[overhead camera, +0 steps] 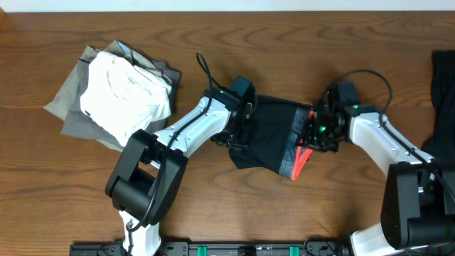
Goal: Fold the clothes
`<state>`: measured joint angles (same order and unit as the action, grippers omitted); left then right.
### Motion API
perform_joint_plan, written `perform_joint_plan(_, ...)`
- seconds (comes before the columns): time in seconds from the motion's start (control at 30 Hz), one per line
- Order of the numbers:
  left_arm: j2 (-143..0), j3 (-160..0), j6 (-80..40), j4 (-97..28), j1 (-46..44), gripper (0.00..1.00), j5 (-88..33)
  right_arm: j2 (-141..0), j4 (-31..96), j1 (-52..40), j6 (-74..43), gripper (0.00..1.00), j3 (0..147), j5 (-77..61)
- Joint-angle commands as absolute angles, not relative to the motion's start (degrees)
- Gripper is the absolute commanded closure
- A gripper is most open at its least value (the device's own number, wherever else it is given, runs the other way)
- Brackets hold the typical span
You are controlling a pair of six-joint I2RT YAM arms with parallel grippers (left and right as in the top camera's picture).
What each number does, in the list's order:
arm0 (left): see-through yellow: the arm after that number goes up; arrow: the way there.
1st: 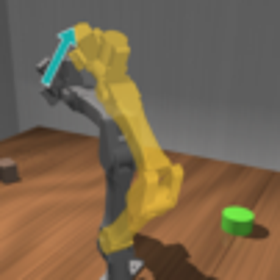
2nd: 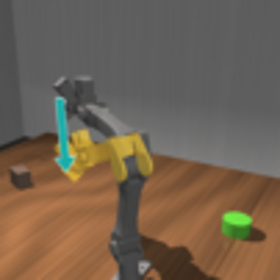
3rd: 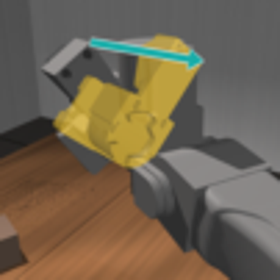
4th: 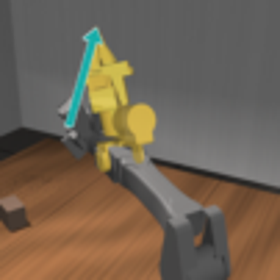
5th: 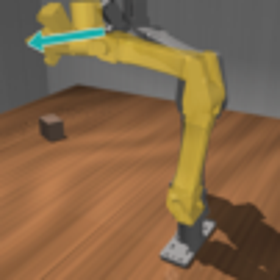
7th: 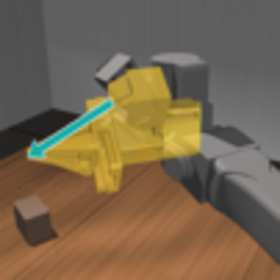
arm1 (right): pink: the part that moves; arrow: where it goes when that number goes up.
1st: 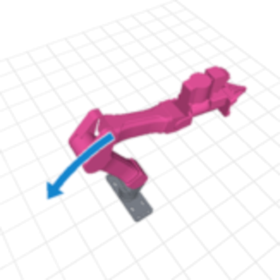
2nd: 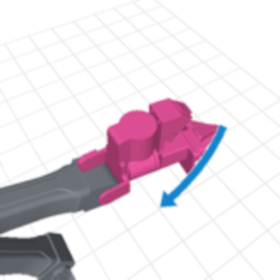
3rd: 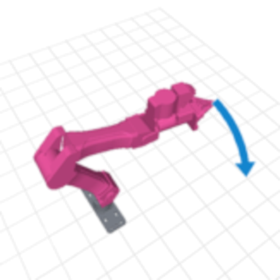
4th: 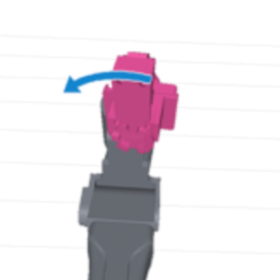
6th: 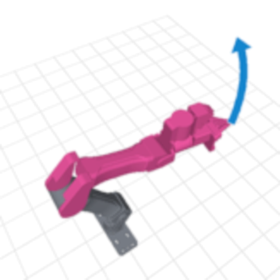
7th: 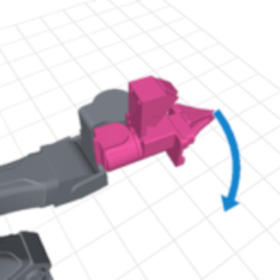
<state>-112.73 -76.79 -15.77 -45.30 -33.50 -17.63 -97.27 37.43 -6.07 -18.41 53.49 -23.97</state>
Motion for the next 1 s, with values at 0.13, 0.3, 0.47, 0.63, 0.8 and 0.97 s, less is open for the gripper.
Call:
perform_joint_plan(0.13,-112.3,-76.5,-15.1,-49.2,-32.4,0.94,-17.3,-97.6,35.3,-4.7,-18.7,0.99,54.1,-25.9)
perform_joint_plan(0.3,-112.3,-76.5,-15.1,-52.8,-30.2,0.94,-16.9,-97.6,39.1,-1.3,-15.1,0.99,55.5,-18.0)
perform_joint_plan(0.47,-112.3,-76.5,-15.1,-54.0,-29.0,0.78,-16.9,-97.6,41.2,-0.4,-13.5,0.99,55.5,-15.9)
perform_joint_plan(0.63,-112.3,-77.0,-15.1,-55.1,-28.7,0.55,-16.9,-97.3,40.1,0.1,-11.5,0.71,55.7,-17.0)
perform_joint_plan(0.8,-111.9,-80.5,-15.1,-60.7,-26.7,0.49,-16.9,-96.2,40.2,1.7,-8.8,0.60,57.7,-23.4)
perform_joint_plan(0.97,-109.1,-82.1,-15.1,-62.3,-23.5,0.42,-17.0,-93.9,39.3,1.0,-3.7,0.63,59.7,-37.9)
